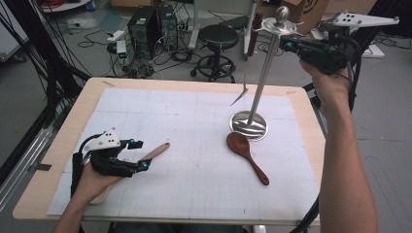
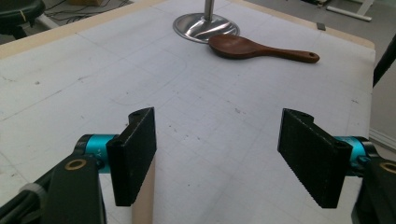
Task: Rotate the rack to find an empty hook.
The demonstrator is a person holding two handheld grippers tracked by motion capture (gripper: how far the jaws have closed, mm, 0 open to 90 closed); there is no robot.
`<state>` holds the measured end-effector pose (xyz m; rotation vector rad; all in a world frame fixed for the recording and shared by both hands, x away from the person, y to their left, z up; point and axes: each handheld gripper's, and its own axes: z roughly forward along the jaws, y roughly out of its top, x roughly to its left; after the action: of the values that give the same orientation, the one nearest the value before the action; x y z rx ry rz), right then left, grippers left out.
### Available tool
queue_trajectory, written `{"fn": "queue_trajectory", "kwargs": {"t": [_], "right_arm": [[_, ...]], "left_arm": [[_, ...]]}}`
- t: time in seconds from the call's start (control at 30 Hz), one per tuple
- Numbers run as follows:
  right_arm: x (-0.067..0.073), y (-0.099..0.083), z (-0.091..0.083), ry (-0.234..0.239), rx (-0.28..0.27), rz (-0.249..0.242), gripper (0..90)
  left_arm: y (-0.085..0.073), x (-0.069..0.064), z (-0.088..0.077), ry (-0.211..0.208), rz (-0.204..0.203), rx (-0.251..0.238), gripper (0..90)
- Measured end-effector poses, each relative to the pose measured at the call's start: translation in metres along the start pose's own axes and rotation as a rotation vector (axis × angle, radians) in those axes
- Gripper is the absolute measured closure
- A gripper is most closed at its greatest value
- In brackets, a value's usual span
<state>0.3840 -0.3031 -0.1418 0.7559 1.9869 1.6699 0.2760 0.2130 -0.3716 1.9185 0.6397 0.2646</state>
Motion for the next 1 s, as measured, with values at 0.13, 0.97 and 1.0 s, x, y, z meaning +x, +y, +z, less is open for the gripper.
{"fn": "queue_trajectory", "kwargs": {"t": [0.13, 0.97, 1.0], "right_arm": [[0.002, 0.000, 0.005, 0.001, 0.002, 0.006, 89.9], [0.010, 0.002, 0.021, -0.015, 0.011, 0.001, 90.0], [0.010, 0.002, 0.021, -0.014, 0.012, 0.000, 90.0]], "left_arm": [[0.000, 0.000, 0.000, 0.002, 0.001, 0.001, 28.8], [0.000, 0.000, -0.002, 0.007, 0.002, -0.005, 28.9], [0.000, 0.000, -0.002, 0.006, 0.002, -0.005, 28.9]]}}
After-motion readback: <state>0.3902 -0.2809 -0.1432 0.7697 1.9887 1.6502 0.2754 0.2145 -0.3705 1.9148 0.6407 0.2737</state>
